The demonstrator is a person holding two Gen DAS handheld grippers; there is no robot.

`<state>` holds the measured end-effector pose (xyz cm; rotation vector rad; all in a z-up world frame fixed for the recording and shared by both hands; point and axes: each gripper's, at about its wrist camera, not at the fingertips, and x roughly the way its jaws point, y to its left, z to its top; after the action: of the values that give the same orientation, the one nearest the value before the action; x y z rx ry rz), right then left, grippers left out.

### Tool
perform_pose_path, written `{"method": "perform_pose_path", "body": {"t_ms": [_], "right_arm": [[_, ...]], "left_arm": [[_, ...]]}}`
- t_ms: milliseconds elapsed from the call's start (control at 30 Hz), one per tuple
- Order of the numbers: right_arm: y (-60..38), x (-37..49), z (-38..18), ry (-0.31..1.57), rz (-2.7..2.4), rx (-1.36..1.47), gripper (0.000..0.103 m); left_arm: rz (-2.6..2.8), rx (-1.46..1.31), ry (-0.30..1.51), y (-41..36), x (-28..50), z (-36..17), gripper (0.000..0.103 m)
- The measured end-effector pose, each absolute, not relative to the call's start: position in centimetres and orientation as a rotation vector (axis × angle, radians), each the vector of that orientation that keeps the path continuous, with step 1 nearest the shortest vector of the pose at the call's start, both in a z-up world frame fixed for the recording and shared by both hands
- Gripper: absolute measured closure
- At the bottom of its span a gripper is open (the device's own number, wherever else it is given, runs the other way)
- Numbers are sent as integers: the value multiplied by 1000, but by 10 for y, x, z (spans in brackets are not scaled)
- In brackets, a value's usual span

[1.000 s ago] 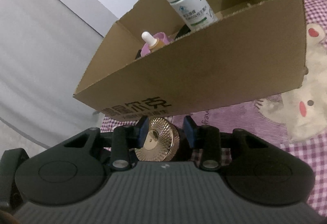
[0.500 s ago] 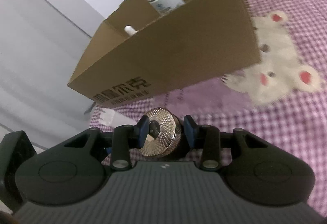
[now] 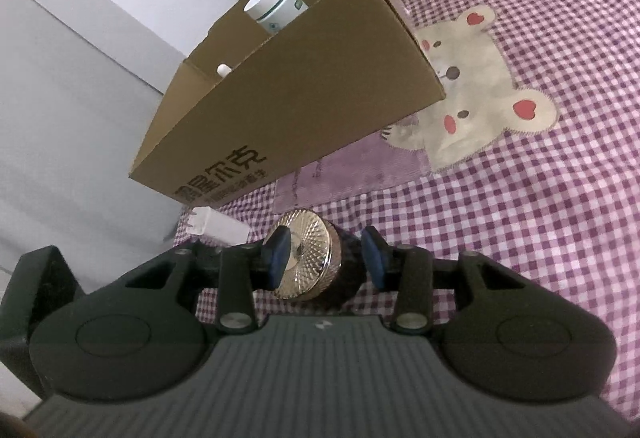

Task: Organize rigid objects
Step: 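Grasp the gold-lidded jar on the cloth with the right gripper, then carry the gold-lidded jar with the right gripper into the box, release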

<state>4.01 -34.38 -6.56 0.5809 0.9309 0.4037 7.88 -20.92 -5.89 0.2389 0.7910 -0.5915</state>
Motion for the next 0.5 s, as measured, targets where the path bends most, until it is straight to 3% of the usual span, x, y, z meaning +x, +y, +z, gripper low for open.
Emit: {"method": "perform_pose_path", "body": {"t_ms": [167, 500], "right_arm": [[-342, 42, -71, 932, 417, 603, 63], [-340, 41, -73, 933, 426, 613, 62]], "left_arm": [[-571, 230, 801, -211, 85, -63, 45], [-557, 199, 806, -208, 84, -62, 46]]}}
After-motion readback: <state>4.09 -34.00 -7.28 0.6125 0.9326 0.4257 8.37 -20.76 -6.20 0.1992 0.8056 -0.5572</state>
